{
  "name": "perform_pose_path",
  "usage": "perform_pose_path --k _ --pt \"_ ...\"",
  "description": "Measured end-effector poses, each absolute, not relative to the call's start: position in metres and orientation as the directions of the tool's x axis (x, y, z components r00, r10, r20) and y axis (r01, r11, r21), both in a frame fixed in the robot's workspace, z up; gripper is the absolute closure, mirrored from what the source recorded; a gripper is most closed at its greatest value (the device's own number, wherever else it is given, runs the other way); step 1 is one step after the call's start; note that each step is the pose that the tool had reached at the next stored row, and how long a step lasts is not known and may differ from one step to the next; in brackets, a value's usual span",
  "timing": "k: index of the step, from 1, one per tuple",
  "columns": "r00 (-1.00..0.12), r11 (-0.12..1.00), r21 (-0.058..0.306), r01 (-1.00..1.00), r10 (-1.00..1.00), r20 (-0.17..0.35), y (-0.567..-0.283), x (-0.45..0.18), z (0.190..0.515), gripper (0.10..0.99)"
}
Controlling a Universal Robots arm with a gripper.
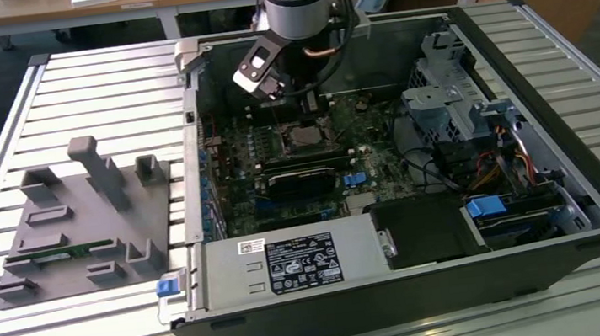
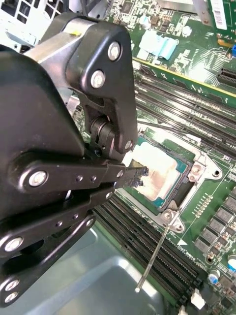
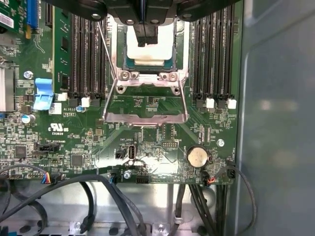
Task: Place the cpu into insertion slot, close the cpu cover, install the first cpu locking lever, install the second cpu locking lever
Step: 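Close the cpu cover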
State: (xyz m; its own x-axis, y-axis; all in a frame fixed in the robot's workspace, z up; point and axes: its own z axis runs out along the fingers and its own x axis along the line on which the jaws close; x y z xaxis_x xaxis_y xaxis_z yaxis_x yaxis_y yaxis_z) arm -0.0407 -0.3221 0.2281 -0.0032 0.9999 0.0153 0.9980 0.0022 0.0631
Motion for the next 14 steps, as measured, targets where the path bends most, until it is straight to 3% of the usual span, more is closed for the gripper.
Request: perform_pose_path --k 14 --pt "-0.003 0.002 0.063 0.998 1.000 0.016 -0.322 -0.041 0.243 0.980"
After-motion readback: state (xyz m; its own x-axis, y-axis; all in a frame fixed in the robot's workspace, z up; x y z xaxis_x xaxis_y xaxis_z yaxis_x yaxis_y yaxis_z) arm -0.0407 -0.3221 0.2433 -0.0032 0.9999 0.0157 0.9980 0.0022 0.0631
